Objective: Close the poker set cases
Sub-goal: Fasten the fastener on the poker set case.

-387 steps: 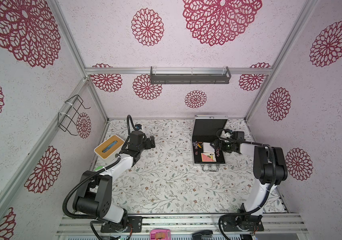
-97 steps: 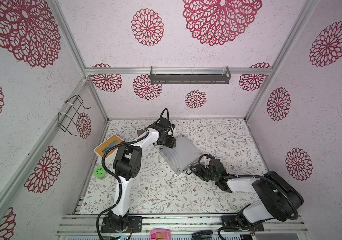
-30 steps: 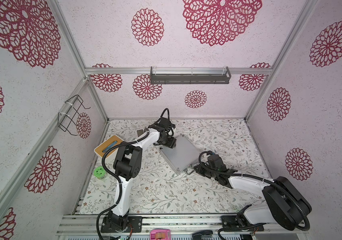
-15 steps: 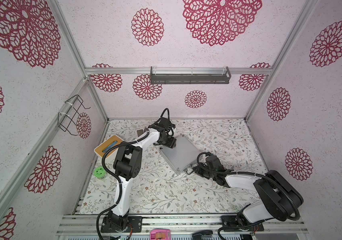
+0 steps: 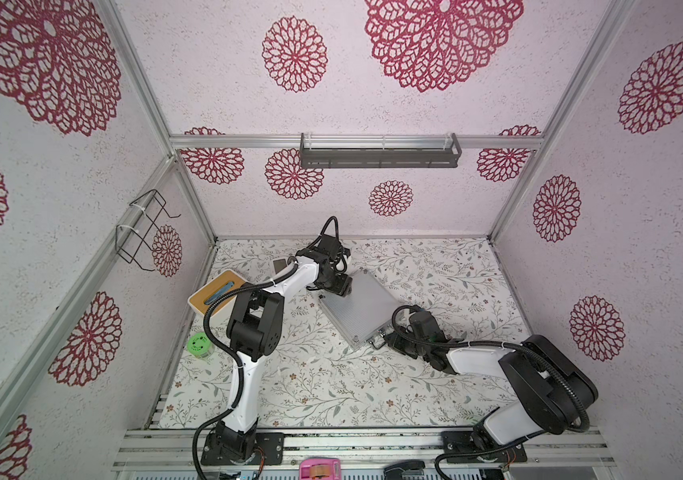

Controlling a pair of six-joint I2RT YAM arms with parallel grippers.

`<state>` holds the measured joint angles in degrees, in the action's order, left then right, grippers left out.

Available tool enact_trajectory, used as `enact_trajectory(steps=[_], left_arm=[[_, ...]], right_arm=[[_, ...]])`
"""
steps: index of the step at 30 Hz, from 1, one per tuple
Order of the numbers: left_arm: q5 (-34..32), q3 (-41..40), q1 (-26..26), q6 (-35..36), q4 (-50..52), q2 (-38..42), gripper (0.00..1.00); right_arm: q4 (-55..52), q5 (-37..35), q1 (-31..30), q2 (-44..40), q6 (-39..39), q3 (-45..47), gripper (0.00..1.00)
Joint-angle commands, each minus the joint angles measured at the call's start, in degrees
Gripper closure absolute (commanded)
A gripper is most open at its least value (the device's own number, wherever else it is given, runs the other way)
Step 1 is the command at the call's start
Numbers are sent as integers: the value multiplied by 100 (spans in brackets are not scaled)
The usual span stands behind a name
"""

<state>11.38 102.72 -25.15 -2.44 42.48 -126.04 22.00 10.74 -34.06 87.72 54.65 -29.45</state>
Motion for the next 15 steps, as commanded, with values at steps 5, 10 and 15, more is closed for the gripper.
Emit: enact_trajectory(steps=[5, 10, 15], left_arm=[[-206, -135, -74, 226, 614, -413, 34], [-144, -95, -75, 252, 676, -447, 35], [-83, -51, -87, 254, 729, -514, 35]], right_arm=[[47, -69, -30, 257, 116, -270, 100], [-131, -57, -30, 393, 119, -433, 100], [-488, -50, -35, 584, 48, -661, 100]])
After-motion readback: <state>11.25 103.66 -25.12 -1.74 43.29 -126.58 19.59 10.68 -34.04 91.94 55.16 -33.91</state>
